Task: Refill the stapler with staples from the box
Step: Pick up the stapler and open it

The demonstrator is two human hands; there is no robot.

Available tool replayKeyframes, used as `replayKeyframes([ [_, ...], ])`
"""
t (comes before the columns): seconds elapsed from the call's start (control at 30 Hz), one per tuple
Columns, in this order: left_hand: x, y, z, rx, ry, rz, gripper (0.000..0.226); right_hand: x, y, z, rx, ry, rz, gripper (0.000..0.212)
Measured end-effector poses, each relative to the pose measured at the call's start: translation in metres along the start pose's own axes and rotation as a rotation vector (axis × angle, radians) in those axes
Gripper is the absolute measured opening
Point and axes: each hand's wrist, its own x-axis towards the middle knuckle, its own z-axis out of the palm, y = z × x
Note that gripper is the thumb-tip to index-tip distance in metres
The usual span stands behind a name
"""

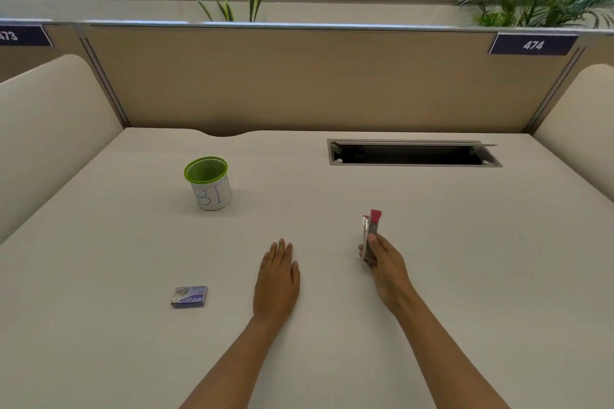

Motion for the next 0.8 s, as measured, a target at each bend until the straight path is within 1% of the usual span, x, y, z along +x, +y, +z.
replayKeyframes([
  [0.07, 0.000, 0.000, 0.000, 0.003, -0.006, -0.002, 0.047, 0.000, -0.007, 0.000, 0.287, -0.046, 0.089, 0.019],
  [0.1, 0.000, 0.000, 0.000, 0.003, -0.010, -0.004, 0.047, -0.001, -0.010, 0.001, 0.390, -0.062, 0.126, 0.018],
  [0.17, 0.000, 0.001, -0.001, 0.001, -0.021, -0.013, 0.047, -0.002, -0.014, 0.000, 0.470, -0.100, 0.159, 0.021],
  [0.27, 0.002, 0.003, -0.003, -0.037, -0.053, -0.035, 0.045, -0.007, -0.022, 0.000, 0.385, -0.168, 0.131, 0.035],
  [0.33, 0.004, 0.010, -0.009, -0.142, -0.065, -0.076, 0.043, -0.011, -0.027, 0.000, 0.297, -0.220, 0.092, 0.037],
  [0.37, 0.005, 0.016, -0.014, -0.225, -0.063, -0.101, 0.040, -0.014, -0.029, 0.001, 0.215, -0.240, 0.059, 0.037],
  [0.43, 0.007, 0.034, -0.026, -0.431, -0.053, -0.112, 0.037, -0.020, -0.032, 0.003, -0.024, -0.246, -0.041, 0.043],
  [0.5, 0.009, 0.056, -0.042, -0.650, -0.068, -0.085, 0.041, -0.026, -0.033, 0.008, -0.224, -0.226, -0.146, 0.047],
  [0.53, 0.010, 0.067, -0.050, -0.746, -0.090, -0.066, 0.046, -0.029, -0.034, 0.010, -0.280, -0.216, -0.191, 0.048],
  [0.6, 0.012, 0.084, -0.063, -0.871, -0.136, -0.021, 0.056, -0.034, -0.037, 0.014, -0.320, -0.215, -0.249, 0.050],
  [0.67, 0.015, 0.095, -0.071, -0.938, -0.164, 0.010, 0.059, -0.039, -0.041, 0.018, -0.307, -0.248, -0.291, 0.044],
  [0.73, 0.017, 0.099, -0.077, -0.988, -0.173, 0.032, 0.057, -0.044, -0.045, 0.023, -0.302, -0.280, -0.331, 0.041],
  [0.8, 0.019, 0.099, -0.081, -1.029, -0.171, 0.033, 0.052, -0.047, -0.048, 0.026, -0.298, -0.275, -0.362, 0.041],
])
